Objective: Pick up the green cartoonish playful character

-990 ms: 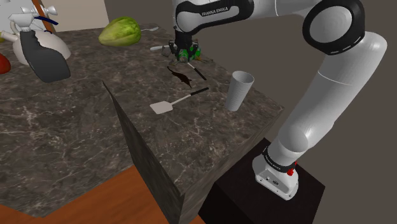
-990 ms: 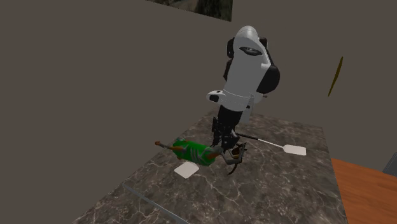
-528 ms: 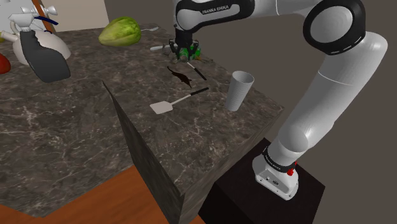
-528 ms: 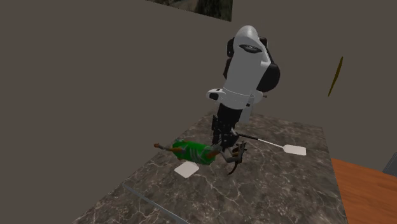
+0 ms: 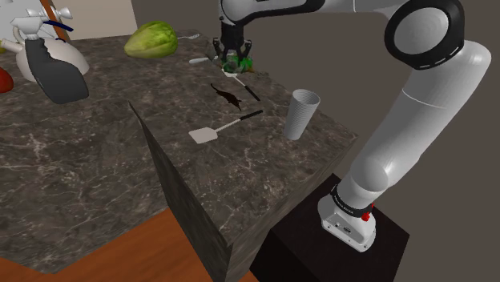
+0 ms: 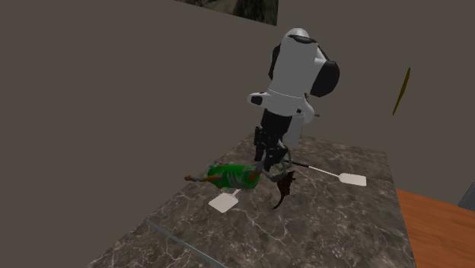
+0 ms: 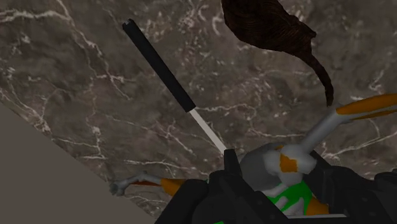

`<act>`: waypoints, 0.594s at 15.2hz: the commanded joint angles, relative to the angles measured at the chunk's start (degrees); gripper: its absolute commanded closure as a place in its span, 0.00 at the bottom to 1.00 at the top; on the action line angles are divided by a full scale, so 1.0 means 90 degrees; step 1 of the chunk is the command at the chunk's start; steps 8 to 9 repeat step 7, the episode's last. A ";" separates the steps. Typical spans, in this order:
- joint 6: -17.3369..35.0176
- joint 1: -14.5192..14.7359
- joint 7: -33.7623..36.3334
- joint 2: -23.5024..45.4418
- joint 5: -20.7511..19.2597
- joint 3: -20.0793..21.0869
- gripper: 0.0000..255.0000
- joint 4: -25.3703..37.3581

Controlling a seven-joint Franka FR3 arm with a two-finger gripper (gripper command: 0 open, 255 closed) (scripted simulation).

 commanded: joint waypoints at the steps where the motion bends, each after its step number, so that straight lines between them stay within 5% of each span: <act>1: -0.0164 0.0007 -0.0032 0.0004 0.0009 0.0005 1.00 0.0176; 9: -0.0510 0.0020 -0.0101 0.0005 0.0032 0.0014 1.00 0.0530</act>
